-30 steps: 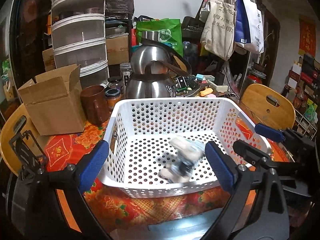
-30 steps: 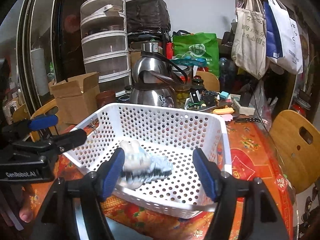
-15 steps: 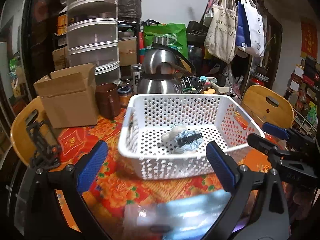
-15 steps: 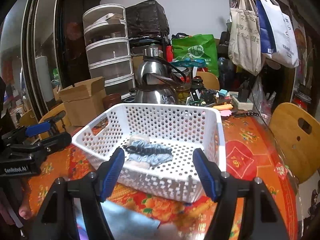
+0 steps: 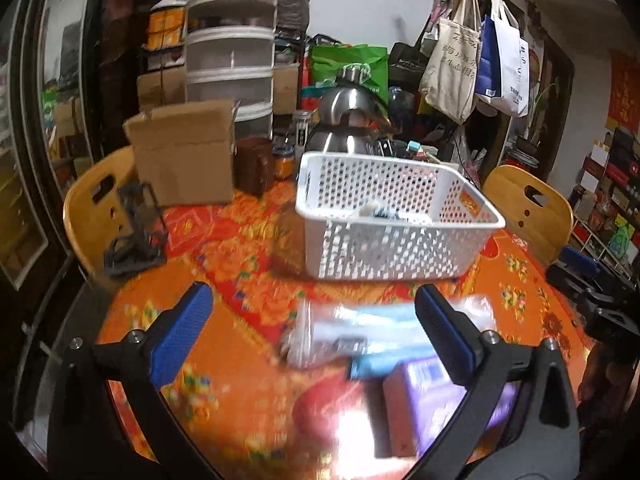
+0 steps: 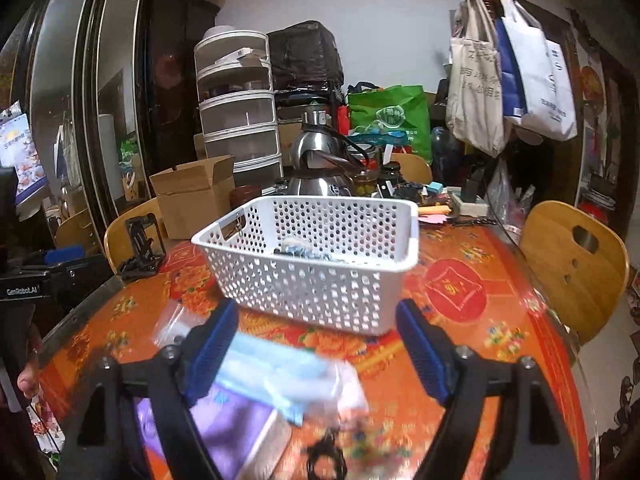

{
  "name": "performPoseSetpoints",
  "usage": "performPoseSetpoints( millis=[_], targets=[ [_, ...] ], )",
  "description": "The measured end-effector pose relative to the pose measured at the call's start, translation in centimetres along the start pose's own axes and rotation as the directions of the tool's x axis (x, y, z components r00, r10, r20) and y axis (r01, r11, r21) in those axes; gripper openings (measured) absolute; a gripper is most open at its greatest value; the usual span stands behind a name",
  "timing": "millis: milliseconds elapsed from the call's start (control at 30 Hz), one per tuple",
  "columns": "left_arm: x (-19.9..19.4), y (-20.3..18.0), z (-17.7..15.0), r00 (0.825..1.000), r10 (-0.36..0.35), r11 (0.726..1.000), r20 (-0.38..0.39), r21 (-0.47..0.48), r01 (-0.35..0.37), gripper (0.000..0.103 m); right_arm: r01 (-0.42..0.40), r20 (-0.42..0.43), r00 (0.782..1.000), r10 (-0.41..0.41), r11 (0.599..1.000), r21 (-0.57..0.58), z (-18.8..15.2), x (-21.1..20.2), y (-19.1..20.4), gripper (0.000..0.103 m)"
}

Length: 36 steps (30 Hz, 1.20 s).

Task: Organize soft objects
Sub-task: 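Move both tools back to the clear bag of blue masks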

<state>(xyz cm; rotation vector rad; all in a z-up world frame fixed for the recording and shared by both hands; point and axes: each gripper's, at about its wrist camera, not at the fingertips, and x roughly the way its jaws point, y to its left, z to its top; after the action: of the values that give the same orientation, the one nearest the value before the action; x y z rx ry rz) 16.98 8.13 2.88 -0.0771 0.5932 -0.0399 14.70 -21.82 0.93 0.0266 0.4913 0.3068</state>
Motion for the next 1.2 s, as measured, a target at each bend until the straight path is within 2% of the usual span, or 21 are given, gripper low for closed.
performPoseSetpoints(
  millis=[133,267,400,600,767,967,1067,1133,1200],
  targets=[
    [-0.8,1.8,-3.4,1.0,-0.007,0.999,-0.024,-0.041,0.006,0.101,-0.006,-0.031,0.999,0.006,1.0,0.012,-2.6,-0.9,-0.3,0.083],
    [0.3,2.4,-5.5,0.999,-0.007,0.999,-0.054,-0.049,0.004,0.1,0.0,-0.083,0.997,0.002,1.0,0.024,-5.0,0.1,-0.9,0.083],
    [2.6,2.2,-6.3,0.996,-0.019,0.999,-0.089,-0.046,0.015,0.1,0.002,-0.132,0.991,0.003,0.999,0.037,-6.3,1.9,-1.8,0.083],
    [6.5,2.1,-6.5,0.989,-0.043,0.997,-0.144,-0.067,0.034,0.1,0.017,-0.134,0.991,-0.011,0.999,0.046,-6.5,3.3,-2.5,0.082],
    [9.7,2.3,-5.9,0.986,-0.048,0.997,-0.159,-0.066,0.038,0.1,0.007,-0.18,0.984,0.001,0.999,0.046,-6.1,5.7,-2.8,0.065],
    [12.1,1.7,-5.4,0.984,-0.05,0.998,-0.173,-0.036,0.045,0.1,-0.039,-0.236,0.97,0.052,0.998,0.059,-6.2,8.2,-2.4,0.063],
    [12.7,1.2,-5.2,0.985,-0.046,0.999,-0.167,-0.014,0.044,0.1,-0.059,-0.264,0.962,0.071,0.997,0.055,-6.4,9.1,-2.1,0.053],
    [13.1,0.8,-5.2,0.984,-0.049,0.999,-0.171,-0.004,0.049,0.098,-0.073,-0.269,0.959,0.088,0.995,0.063,-6.5,9.4,-2.1,0.049],
    [13.2,0.5,-5.4,0.983,-0.049,0.999,-0.176,0.004,0.05,0.09,-0.083,-0.271,0.958,0.098,0.994,0.065,-6.5,9.5,-2.1,0.046]
  ],
)
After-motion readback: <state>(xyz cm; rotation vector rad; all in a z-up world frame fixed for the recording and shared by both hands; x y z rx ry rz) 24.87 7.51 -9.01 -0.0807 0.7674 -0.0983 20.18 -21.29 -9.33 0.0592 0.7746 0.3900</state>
